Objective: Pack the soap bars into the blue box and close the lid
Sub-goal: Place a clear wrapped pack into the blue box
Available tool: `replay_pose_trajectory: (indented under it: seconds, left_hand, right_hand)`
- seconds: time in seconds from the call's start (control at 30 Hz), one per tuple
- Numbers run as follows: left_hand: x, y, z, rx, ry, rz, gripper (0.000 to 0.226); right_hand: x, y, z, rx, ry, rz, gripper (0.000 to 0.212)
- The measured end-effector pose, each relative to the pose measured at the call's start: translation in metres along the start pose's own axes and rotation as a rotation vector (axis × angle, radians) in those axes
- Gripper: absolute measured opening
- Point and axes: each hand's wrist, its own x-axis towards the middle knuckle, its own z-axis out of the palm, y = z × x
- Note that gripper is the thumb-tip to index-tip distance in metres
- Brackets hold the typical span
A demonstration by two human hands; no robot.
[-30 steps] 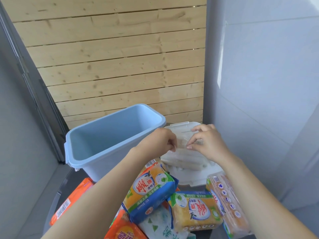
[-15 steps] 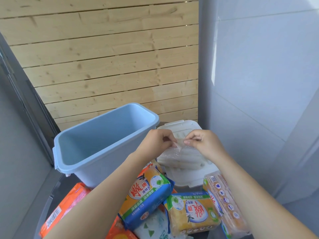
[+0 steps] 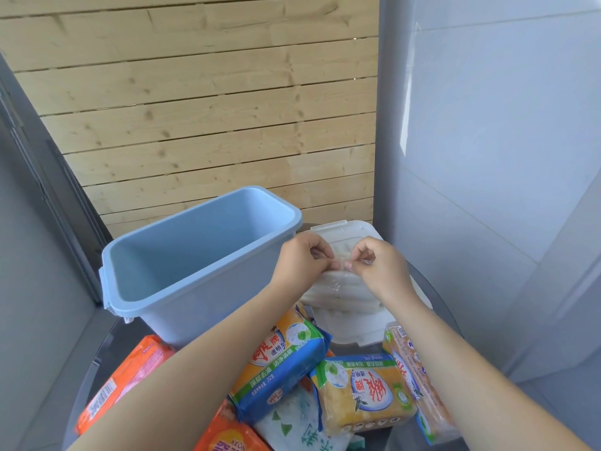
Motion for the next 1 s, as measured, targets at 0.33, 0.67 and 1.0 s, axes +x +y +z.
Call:
replay_pose_trajectory:
  seconds: [0.33,0.67,1.0]
  left_hand:
    - [-0.009,-0.009,-0.015,0.316,-0.142,0.28,0.023]
    - [0.001,-0.007,-0.021,0.314,-0.326,0.13,0.031]
    - [0.004,0.036,-0.029,0.237,-0.234,0.273,0.023]
  right_hand:
    - [0.004,0.008,-0.012,-0.209,-0.087,-0.058,0.013]
    - [0.008,0.017,-0.028,-0.174,-0.421,-0.065,0.029]
    - [0.009,-0.005,-0.066,0.034,-0.296,-0.115,0.03]
